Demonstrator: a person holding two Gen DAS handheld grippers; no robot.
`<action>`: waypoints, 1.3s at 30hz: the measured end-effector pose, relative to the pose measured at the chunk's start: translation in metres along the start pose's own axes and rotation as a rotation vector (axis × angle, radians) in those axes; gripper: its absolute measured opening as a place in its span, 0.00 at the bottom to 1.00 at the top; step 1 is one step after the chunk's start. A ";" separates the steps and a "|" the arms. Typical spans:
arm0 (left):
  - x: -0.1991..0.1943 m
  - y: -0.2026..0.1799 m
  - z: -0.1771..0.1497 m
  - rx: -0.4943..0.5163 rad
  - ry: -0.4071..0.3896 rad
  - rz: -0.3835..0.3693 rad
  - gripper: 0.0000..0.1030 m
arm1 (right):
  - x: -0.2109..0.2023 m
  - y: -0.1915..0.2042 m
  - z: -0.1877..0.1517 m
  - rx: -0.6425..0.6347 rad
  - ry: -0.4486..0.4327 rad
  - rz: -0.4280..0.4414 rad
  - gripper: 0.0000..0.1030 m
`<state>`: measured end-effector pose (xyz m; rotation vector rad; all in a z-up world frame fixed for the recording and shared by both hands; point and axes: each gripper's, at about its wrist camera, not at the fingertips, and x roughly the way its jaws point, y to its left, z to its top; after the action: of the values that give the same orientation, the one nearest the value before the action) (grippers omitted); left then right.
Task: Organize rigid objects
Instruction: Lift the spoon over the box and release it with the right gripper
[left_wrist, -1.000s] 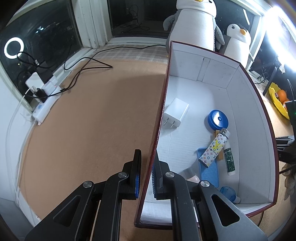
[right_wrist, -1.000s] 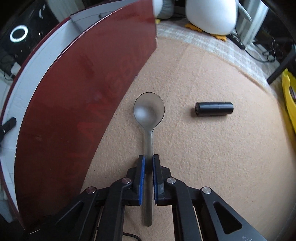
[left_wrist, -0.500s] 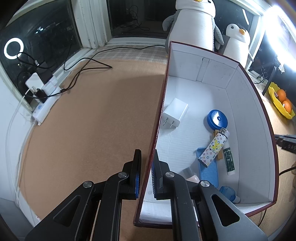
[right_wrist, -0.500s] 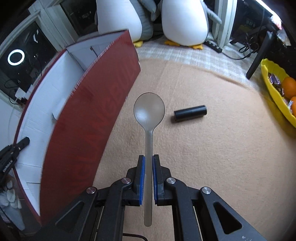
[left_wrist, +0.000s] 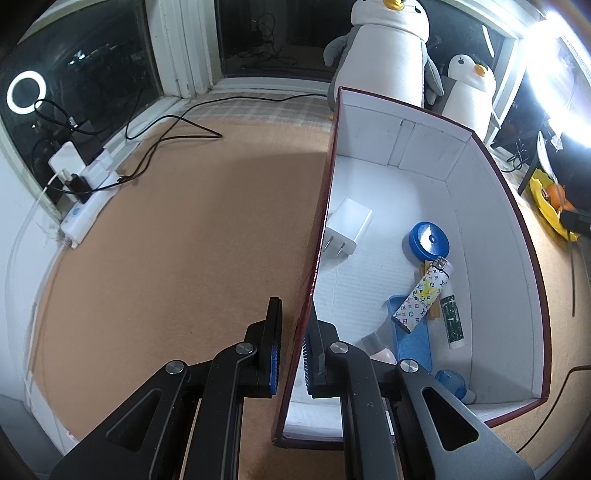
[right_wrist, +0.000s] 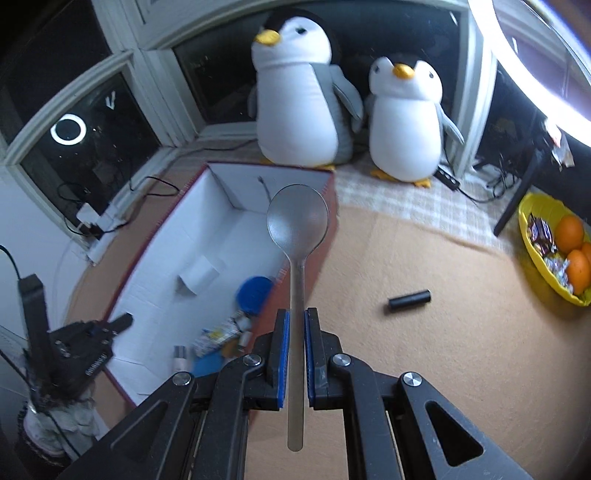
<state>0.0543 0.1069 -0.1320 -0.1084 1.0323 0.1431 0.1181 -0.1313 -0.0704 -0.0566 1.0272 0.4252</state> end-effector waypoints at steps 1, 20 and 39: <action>0.000 0.000 0.000 0.000 -0.001 -0.003 0.08 | -0.003 0.009 0.003 -0.008 -0.012 0.010 0.07; 0.000 0.005 -0.001 0.000 -0.010 -0.038 0.07 | 0.019 0.072 0.023 -0.084 -0.029 0.034 0.07; 0.001 0.002 -0.002 0.004 -0.002 -0.028 0.07 | 0.065 0.075 0.008 -0.077 0.079 0.054 0.07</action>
<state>0.0531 0.1084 -0.1341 -0.1193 1.0290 0.1161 0.1260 -0.0400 -0.1087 -0.1155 1.0921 0.5146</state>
